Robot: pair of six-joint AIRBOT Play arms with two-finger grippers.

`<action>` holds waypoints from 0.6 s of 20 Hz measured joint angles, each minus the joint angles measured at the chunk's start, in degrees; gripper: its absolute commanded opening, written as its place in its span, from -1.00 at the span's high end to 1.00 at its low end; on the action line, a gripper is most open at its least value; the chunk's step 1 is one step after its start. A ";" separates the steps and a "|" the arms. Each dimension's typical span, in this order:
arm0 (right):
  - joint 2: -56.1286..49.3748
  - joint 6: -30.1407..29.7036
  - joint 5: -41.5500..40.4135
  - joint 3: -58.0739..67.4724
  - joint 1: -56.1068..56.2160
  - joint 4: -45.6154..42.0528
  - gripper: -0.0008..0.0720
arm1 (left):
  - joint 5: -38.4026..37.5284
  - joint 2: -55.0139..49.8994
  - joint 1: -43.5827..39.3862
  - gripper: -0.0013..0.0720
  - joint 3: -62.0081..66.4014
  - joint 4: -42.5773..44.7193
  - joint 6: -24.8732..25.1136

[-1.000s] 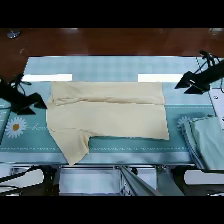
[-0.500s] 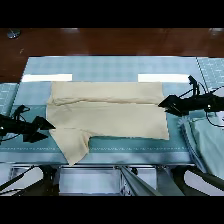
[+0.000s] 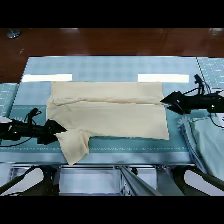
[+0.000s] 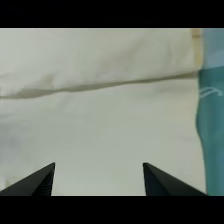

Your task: Fold the shirts.

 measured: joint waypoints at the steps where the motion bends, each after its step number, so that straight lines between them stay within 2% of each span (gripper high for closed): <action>1: 0.00 0.07 1.29 0.35 -2.21 -1.16 -0.76 | 1.55 -0.04 -1.29 0.86 -0.28 1.22 0.72; 7: 0.15 3.61 11.39 -4.33 -6.58 -13.84 -0.73 | 2.71 0.00 -4.22 0.90 -0.70 -0.74 4.07; 12: -0.11 4.37 13.05 -10.43 -2.36 -17.51 -0.73 | 2.16 0.04 -4.66 0.90 -0.70 -1.88 4.59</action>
